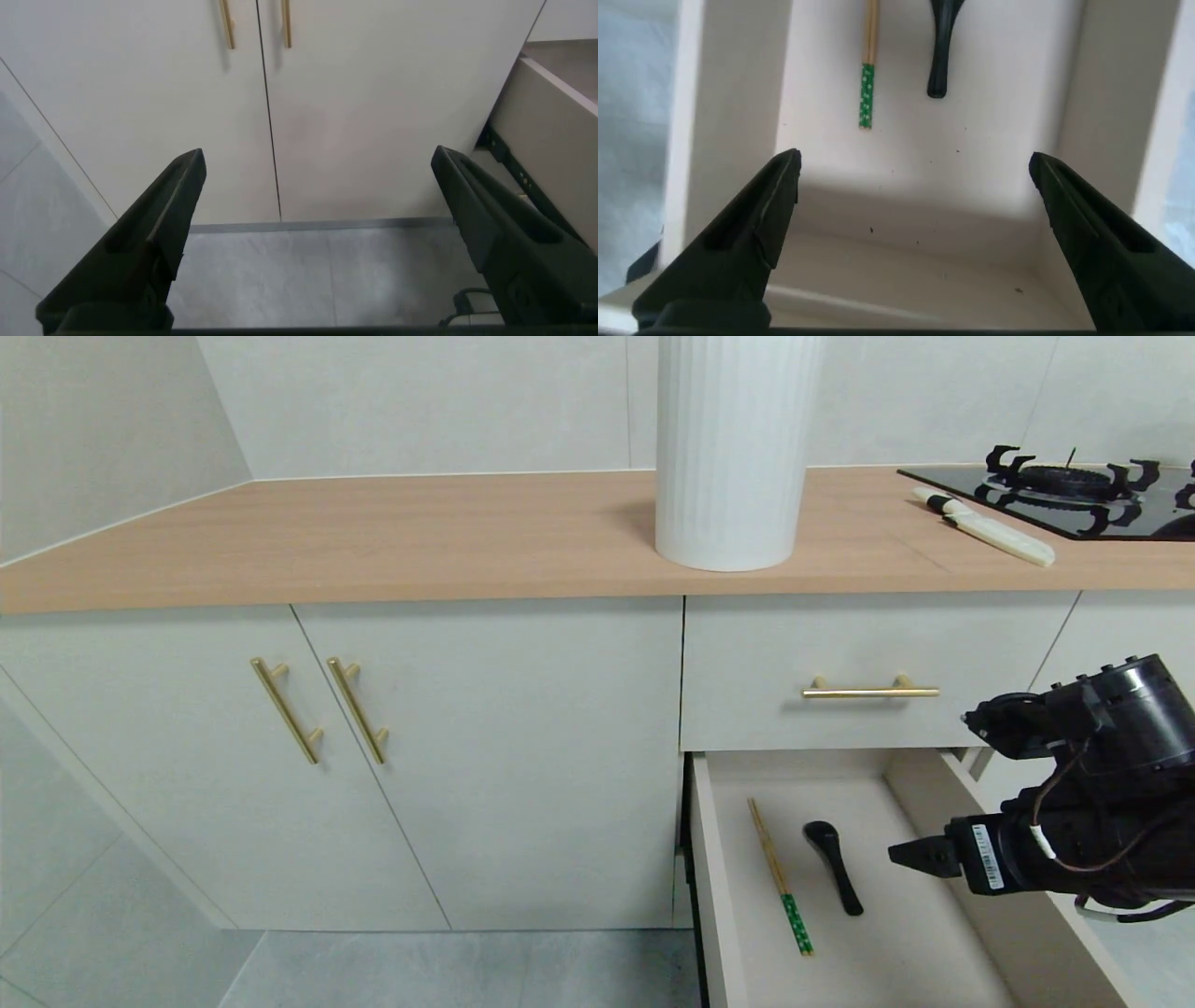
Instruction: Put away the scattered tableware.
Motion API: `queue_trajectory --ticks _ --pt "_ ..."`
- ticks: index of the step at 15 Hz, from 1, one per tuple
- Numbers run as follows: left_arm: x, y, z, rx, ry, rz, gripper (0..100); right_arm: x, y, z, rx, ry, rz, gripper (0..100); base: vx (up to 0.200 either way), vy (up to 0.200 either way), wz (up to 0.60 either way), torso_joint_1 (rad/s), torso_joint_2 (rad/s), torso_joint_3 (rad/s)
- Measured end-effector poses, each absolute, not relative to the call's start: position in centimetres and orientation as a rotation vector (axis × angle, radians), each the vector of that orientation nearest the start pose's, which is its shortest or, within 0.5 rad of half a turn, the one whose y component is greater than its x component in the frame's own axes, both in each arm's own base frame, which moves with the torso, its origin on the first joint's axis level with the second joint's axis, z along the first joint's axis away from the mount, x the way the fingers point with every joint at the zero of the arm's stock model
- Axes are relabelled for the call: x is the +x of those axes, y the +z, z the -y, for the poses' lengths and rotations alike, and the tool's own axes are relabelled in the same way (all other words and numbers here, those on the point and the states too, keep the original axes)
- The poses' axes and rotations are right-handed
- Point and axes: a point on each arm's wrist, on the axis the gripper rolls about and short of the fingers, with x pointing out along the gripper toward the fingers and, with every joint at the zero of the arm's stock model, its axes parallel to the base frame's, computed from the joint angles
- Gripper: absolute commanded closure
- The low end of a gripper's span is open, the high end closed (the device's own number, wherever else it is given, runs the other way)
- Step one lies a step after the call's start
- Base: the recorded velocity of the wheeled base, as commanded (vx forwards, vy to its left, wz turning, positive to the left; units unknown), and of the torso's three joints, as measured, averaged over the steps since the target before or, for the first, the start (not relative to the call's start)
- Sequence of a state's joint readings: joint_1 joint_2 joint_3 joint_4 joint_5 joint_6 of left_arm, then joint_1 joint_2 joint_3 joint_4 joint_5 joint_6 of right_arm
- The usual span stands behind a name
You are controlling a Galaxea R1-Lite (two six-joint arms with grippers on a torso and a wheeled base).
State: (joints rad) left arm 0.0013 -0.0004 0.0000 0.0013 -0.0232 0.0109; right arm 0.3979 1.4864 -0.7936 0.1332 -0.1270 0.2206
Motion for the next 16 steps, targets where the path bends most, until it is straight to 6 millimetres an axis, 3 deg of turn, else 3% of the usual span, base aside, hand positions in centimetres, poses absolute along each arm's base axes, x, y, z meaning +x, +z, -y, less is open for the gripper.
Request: queue_trajectory --ticks 3,9,16 --pt "-2.3 7.5 0.1 0.011 -0.022 -0.001 0 20.4 17.6 -8.2 -0.021 0.148 -0.817 0 0.0 0.0 0.0 0.0 0.0 0.0" --pt "-2.3 7.5 0.1 0.011 -0.022 -0.001 0 20.0 17.5 -8.3 -0.039 0.155 -0.828 0 -0.2 0.0 0.0 0.002 0.0 0.005" --pt "-2.3 7.5 0.1 0.011 -0.022 -0.001 0 18.8 16.9 -8.9 -0.093 0.19 -0.918 0 0.0 0.0 0.0 0.0 0.0 0.0"
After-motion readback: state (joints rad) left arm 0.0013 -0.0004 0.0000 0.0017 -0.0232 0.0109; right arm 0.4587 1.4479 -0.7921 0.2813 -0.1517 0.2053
